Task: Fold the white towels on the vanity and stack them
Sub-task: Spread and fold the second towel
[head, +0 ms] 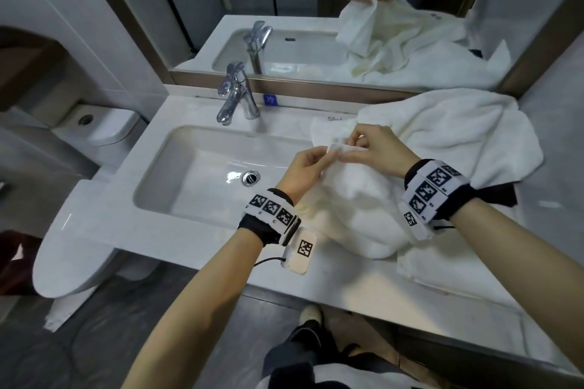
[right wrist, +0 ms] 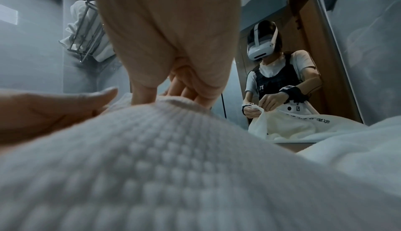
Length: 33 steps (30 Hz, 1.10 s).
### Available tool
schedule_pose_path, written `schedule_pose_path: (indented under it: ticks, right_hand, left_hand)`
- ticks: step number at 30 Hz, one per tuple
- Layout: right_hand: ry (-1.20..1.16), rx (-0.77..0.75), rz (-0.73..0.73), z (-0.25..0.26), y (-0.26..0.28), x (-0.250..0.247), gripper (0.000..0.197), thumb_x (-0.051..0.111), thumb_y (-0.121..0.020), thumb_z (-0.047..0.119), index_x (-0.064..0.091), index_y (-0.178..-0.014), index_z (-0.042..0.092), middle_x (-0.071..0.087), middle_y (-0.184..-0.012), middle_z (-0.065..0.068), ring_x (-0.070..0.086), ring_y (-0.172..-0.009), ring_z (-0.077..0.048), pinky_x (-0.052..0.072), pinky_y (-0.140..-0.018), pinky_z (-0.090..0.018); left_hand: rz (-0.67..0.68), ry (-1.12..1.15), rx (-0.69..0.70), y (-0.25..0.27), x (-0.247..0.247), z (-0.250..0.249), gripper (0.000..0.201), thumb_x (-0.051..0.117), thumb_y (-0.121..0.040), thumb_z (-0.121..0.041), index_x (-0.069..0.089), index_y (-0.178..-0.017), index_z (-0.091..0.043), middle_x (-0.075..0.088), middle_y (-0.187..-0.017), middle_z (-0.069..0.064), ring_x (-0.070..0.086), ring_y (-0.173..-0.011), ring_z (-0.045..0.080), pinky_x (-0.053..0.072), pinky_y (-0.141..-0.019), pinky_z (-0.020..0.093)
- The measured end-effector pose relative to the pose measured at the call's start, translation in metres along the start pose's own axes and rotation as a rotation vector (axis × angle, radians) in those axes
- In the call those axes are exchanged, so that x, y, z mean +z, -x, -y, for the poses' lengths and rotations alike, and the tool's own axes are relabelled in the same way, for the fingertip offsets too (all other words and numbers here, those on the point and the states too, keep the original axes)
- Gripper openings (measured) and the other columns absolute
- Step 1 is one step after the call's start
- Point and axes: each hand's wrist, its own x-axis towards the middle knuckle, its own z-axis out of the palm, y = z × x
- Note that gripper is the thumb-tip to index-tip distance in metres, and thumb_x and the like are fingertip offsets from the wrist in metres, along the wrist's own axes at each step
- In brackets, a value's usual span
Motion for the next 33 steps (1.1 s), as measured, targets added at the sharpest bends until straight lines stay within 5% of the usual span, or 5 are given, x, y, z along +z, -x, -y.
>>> schedule_pose_path:
  ticks: [2, 8, 20, 26, 33]
  right_hand:
    - [0.012, 0.004, -0.014, 0.001, 0.000, 0.001, 0.026, 0.079, -0.072, 0.024, 0.058, -0.078, 0.010, 0.070, -0.079, -0.010, 0.063, -0.072, -0.019, 0.045, -0.069, -0.030]
    - [0.119, -0.093, 0.038, -0.001, 0.000, 0.001, 0.020, 0.075, -0.078, 0.031, 0.064, -0.080, 0.014, 0.052, -0.118, 0.002, 0.042, -0.113, -0.013, 0.032, -0.095, -0.024]
    - [-0.023, -0.094, 0.092, 0.005, 0.001, 0.005, 0.022, 0.062, -0.088, 0.019, 0.052, -0.078, 0.002, 0.058, -0.080, -0.010, 0.053, -0.082, -0.019, 0.038, -0.076, -0.030]
    - [0.065, -0.096, 0.083, 0.003, -0.001, 0.003, 0.030, 0.066, -0.086, 0.028, 0.058, -0.076, 0.001, 0.062, -0.082, -0.019, 0.054, -0.081, -0.023, 0.034, -0.068, -0.024]
    - [0.402, -0.049, 0.138, -0.007, -0.010, -0.030, 0.053, 0.067, -0.079, 0.048, 0.063, -0.105, 0.001, 0.057, -0.109, -0.013, 0.044, -0.108, -0.022, 0.027, -0.097, -0.027]
  left_hand:
    - [-0.067, -0.058, 0.046, -0.002, 0.002, 0.002, 0.026, 0.049, -0.097, -0.019, 0.062, -0.100, 0.003, 0.049, -0.064, -0.002, 0.043, -0.050, 0.001, 0.035, -0.051, 0.015]
    - [-0.110, -0.302, 0.170, -0.008, -0.005, 0.002, 0.027, 0.045, -0.099, -0.020, 0.053, -0.087, 0.003, 0.047, -0.076, 0.010, 0.041, -0.071, 0.019, 0.033, -0.066, 0.031]
    - [-0.065, -0.170, 0.161, -0.004, -0.004, 0.017, 0.014, 0.042, -0.100, -0.023, 0.047, -0.096, -0.011, 0.050, -0.082, -0.008, 0.048, -0.074, 0.003, 0.039, -0.068, 0.017]
    - [-0.141, -0.238, 0.259, -0.002, -0.003, 0.008, 0.015, 0.041, -0.100, -0.021, 0.046, -0.095, -0.008, 0.047, -0.080, -0.005, 0.044, -0.074, 0.014, 0.038, -0.069, 0.029]
    - [-0.374, -0.157, 0.428, -0.031, -0.050, -0.055, 0.016, 0.041, -0.100, -0.024, 0.047, -0.092, -0.012, 0.039, -0.071, -0.009, 0.036, -0.060, 0.003, 0.035, -0.058, 0.014]
